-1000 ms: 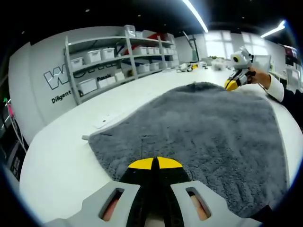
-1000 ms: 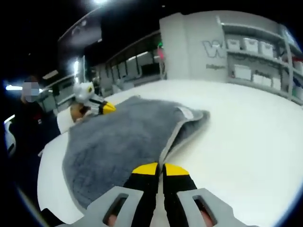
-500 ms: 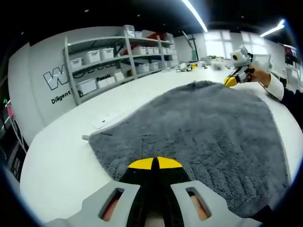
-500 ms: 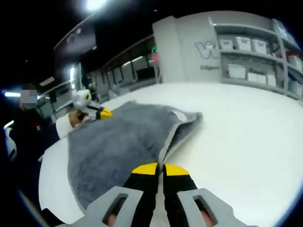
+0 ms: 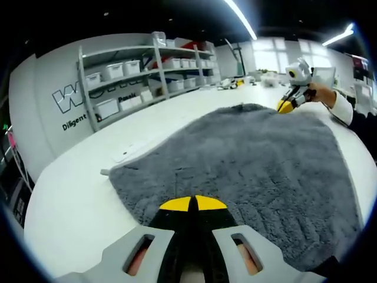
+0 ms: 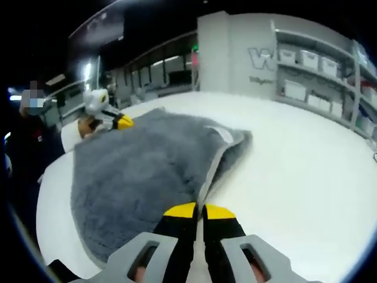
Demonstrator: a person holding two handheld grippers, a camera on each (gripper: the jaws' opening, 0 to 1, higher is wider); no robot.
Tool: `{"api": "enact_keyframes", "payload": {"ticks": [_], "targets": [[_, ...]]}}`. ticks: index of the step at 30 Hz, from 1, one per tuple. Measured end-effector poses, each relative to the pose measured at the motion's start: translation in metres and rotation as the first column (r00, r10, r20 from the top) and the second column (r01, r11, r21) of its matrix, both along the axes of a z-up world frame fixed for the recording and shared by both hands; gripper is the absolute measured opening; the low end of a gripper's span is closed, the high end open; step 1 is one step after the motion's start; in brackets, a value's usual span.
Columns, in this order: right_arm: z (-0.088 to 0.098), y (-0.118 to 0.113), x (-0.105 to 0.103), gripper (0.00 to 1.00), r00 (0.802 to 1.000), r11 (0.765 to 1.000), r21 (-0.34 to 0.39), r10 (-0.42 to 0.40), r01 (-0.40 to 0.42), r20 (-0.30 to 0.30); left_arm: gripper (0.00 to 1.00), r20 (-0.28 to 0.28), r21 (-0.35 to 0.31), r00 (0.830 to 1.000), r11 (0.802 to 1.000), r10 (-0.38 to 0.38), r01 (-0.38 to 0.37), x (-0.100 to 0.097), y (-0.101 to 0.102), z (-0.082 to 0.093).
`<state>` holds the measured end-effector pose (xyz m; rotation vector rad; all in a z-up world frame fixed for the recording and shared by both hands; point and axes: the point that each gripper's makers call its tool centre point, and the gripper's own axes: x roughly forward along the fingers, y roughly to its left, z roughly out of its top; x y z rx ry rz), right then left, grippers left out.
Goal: Open the folded towel by lifting each exposed corner and separating the folded layers until the towel lies flat within the target outline without major curled edges
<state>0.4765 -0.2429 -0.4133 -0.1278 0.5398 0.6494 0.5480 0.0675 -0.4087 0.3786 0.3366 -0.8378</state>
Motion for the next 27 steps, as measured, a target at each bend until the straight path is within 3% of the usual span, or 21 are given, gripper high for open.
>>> {"api": "enact_keyframes", "payload": {"ticks": [2, 4, 8, 17, 22, 27], "targets": [[0.0, -0.001, -0.001, 0.0, 1.0, 1.0, 0.001, 0.004, -0.004, 0.001, 0.01, 0.001, 0.001, 1.0, 1.0, -0.002, 0.002, 0.0, -0.001, 0.0], [0.013, 0.002, 0.001, 0.0, 0.995, 0.999, -0.011, 0.047, -0.046, 0.091, 0.01, 0.003, 0.003, 1.0, 1.0, -0.003, 0.003, 0.0, -0.002, 0.0], [0.024, 0.002, 0.006, 0.0, 0.986, 0.999, -0.016, 0.034, -0.031, 0.162, 0.01, -0.012, -0.016, 1.0, 1.0, -0.006, 0.005, -0.001, -0.006, -0.001], [0.026, 0.001, 0.017, 0.08, 0.982, 1.0, 0.021, -0.022, 0.018, 0.188, 0.01, 0.0, -0.005, 1.0, 1.0, -0.004, 0.004, 0.001, -0.007, 0.0], [-0.001, 0.013, 0.017, 0.07, 0.994, 0.998, -0.055, -0.009, 0.015, 0.112, 0.01, 0.005, 0.0, 1.0, 1.0, -0.005, 0.005, 0.002, -0.007, 0.0], [-0.001, 0.015, 0.019, 0.02, 0.993, 0.999, -0.026, -0.031, 0.034, 0.113, 0.01, 0.005, 0.002, 1.0, 1.0, -0.004, 0.004, 0.005, -0.006, 0.001]]}}
